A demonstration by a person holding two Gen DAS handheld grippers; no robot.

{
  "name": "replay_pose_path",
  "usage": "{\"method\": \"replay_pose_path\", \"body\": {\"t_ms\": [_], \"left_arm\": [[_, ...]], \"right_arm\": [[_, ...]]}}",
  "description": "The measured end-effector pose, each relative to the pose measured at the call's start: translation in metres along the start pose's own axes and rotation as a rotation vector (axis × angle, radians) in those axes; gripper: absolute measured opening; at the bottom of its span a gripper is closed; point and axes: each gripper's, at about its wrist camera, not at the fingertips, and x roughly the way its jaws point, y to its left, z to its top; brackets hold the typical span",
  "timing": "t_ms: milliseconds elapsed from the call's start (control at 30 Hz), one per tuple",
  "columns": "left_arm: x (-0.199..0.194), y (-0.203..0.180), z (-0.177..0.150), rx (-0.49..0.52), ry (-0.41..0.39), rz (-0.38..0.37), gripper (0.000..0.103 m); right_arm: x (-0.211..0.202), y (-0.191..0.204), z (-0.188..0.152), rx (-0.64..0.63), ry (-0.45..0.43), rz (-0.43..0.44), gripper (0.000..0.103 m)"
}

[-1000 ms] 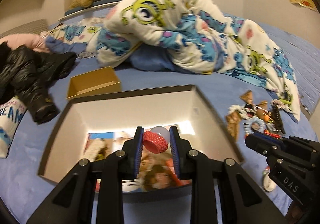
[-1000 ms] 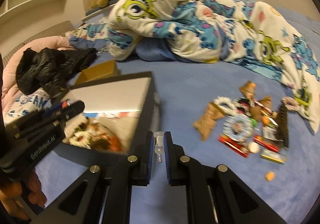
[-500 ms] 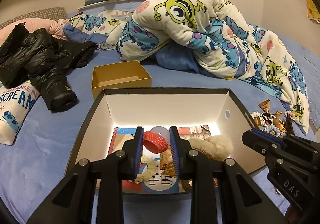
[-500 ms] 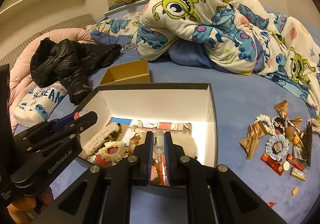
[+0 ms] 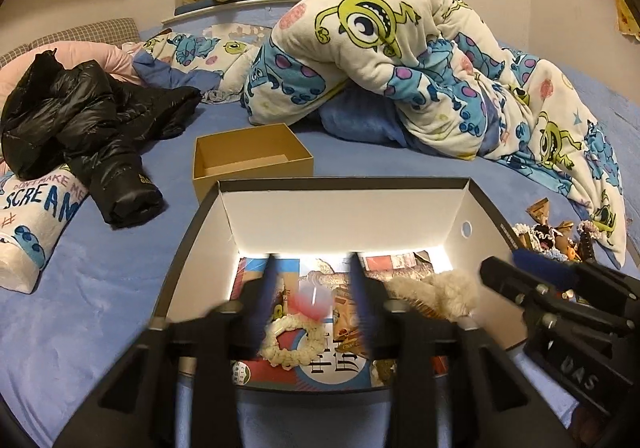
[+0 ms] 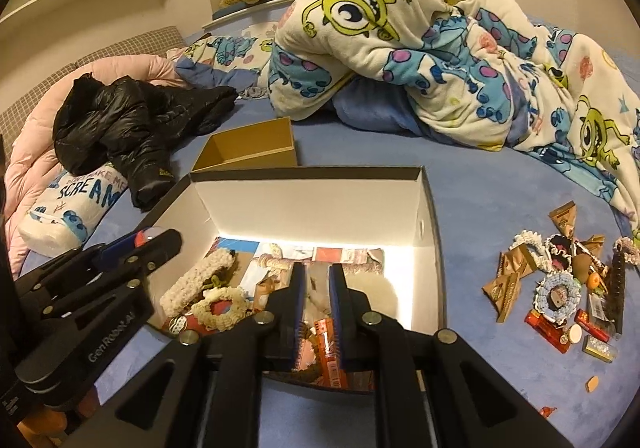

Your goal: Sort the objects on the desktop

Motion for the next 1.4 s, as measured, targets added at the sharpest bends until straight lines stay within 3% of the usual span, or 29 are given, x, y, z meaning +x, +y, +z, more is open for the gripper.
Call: {"method": "replay_pose_path", "body": {"t_ms": [33, 67, 133, 200, 533, 767, 1067, 1400], "left_arm": [[-0.002, 0.001, 0.0, -0.001, -0.011, 0.009, 0.08], [-0.004, 0.001, 0.0, -0.004, -0.022, 0.025, 0.087], [-0.007, 0.004, 0.002, -0.015, -0.036, 0.07, 0.1], [-0.009, 0.008, 0.004, -0.024, -0.043, 0.067, 0.102], [-0.009, 0.017, 0.004, -0.064, -0.006, 0.012, 0.102], [-0.034, 0.013, 0.006, -0.032, -0.017, 0.03, 0.102], [-0.113, 0.001, -0.012, -0.035, -0.012, 0.023, 0.103], [-0.193, -0.034, -0.037, -0.083, 0.0, -0.068, 0.103]], "right_arm": [[-0.001, -0.001, 0.001, 0.006, -0.003, -0.005, 0.056], [-0.002, -0.002, 0.001, 0.013, -0.011, -0.02, 0.073], [-0.006, -0.005, 0.004, 0.028, -0.04, -0.032, 0.074], [-0.008, -0.008, 0.006, 0.034, -0.038, -0.051, 0.079], [-0.011, -0.006, 0.008, 0.018, -0.033, -0.076, 0.079], [-0.021, -0.006, 0.004, 0.026, -0.027, -0.094, 0.079], [-0.085, -0.005, -0.005, -0.003, -0.031, -0.159, 0.079], [-0.185, 0.006, -0.031, -0.052, -0.052, -0.225, 0.081]]}}
